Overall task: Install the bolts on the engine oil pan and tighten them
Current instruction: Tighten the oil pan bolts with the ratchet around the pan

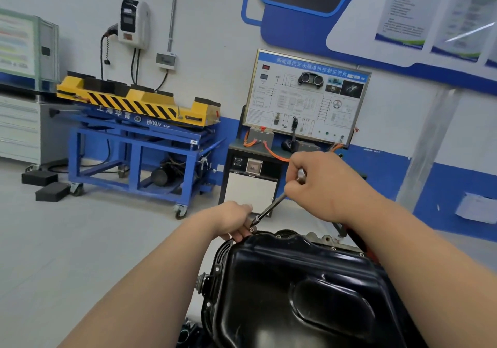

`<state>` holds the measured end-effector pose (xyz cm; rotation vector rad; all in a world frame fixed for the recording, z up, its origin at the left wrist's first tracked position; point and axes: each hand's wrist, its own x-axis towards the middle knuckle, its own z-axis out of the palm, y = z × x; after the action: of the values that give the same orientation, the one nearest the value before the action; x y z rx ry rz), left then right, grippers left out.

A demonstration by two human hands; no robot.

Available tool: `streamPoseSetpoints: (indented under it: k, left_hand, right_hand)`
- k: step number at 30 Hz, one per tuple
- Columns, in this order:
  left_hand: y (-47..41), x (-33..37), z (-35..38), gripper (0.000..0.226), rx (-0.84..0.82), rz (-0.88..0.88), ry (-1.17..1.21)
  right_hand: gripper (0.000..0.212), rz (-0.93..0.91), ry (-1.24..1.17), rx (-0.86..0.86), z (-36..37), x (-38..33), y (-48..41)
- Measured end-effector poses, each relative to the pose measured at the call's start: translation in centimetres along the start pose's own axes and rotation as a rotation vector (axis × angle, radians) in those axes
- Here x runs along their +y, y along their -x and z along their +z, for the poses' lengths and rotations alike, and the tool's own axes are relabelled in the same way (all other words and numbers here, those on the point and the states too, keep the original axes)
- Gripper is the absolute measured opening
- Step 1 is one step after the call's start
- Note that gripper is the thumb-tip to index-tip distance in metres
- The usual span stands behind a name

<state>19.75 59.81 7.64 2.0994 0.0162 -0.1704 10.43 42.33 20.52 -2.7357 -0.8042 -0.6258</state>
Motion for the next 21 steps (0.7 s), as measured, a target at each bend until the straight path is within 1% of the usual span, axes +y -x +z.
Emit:
streamPoseSetpoints:
  k: [11, 13, 15, 17, 19, 21]
  left_hand:
    - [0.9, 0.6, 0.1, 0.046, 0.002, 0.002, -0.048]
    - [1.3, 0.9, 0.2, 0.043, 0.006, 0.012, -0.088]
    - [1.8, 1.2, 0.3, 0.038, 0.009, 0.038, -0.159]
    - [2.5, 1.6, 0.3, 0.030, -0.005, 0.071, -0.222]
    - [3.3, 1.8, 0.2, 0.023, -0.019, 0.086, -0.294]
    - [4.0, 1.8, 0.1, 0.023, -0.013, 0.085, -0.354]
  right_hand:
    - [0.009, 0.007, 0.061, -0.066, 0.4, -0.6, -0.5]
    - [0.005, -0.064, 0.136, -0.131, 0.2, -1.4, -0.5]
    - [0.002, -0.158, 0.264, -0.228, 0.0, -2.7, -0.5]
    - [0.009, -0.235, 0.379, -0.291, 0.1, -4.1, -0.4]
    - [0.011, -0.265, 0.433, -0.326, 0.5, -5.4, -0.3]
    - [0.011, -0.267, 0.447, -0.342, 0.9, -6.2, 0.0]
